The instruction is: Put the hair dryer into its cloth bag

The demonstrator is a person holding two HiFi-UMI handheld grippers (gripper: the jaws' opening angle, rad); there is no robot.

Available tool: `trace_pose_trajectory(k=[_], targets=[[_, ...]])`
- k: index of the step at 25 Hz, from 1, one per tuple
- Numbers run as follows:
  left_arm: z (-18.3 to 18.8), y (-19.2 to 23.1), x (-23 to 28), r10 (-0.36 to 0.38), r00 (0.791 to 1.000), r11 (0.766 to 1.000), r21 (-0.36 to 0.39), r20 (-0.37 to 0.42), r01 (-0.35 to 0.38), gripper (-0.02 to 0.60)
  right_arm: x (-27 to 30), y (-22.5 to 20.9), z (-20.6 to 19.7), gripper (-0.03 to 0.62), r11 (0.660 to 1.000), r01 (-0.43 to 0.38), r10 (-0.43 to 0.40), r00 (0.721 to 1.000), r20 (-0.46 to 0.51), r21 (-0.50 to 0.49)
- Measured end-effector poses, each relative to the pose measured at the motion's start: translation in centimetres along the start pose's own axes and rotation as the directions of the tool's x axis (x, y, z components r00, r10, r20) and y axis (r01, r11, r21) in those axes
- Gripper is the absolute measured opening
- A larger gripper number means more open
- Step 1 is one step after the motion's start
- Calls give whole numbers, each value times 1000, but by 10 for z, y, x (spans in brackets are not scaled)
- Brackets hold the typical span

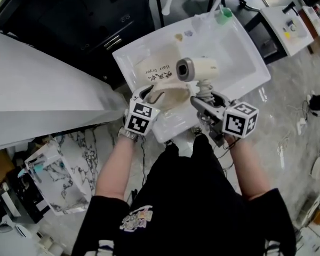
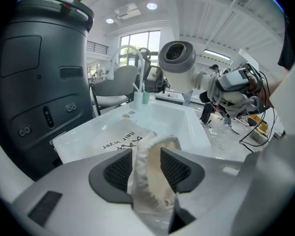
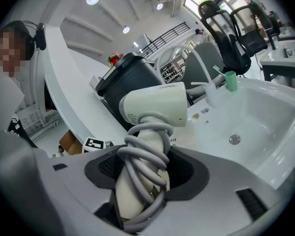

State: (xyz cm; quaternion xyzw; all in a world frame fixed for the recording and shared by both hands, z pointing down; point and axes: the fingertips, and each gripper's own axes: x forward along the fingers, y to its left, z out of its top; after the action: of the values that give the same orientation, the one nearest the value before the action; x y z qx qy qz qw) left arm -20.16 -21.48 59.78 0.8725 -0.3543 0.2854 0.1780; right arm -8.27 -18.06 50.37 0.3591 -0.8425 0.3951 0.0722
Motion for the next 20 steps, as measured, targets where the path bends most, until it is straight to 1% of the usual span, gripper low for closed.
trace_pose_trajectory(k=[3, 6, 7, 13, 15, 20], targets=[[-1, 2, 1, 3, 1000, 1000, 1, -5, -3, 140, -2, -1, -18, 236, 1000, 8, -8, 999, -41, 10], [-1, 5, 2, 8, 1000, 1000, 0, -5, -8, 74, -3, -3, -42, 236, 1000, 2, 1, 995, -99, 30], [-1, 5, 2, 7, 1000, 1000, -2, -5, -7, 66, -3, -3, -52, 236, 999, 0, 4, 992, -124, 38], [-1, 5, 2, -16, 1000, 1000, -24, -7, 16, 44, 1, -8, -107, 236, 997, 6, 17, 958, -285, 82], [-1, 5, 1, -27, 1000, 999, -40, -4, 26, 43, 6, -8, -121, 236, 996, 5, 26, 942, -334, 93], [0, 6, 1, -53, 999, 996, -71, 6, 53, 43, 19, -9, -149, 236, 997, 17, 20, 897, -441, 79]])
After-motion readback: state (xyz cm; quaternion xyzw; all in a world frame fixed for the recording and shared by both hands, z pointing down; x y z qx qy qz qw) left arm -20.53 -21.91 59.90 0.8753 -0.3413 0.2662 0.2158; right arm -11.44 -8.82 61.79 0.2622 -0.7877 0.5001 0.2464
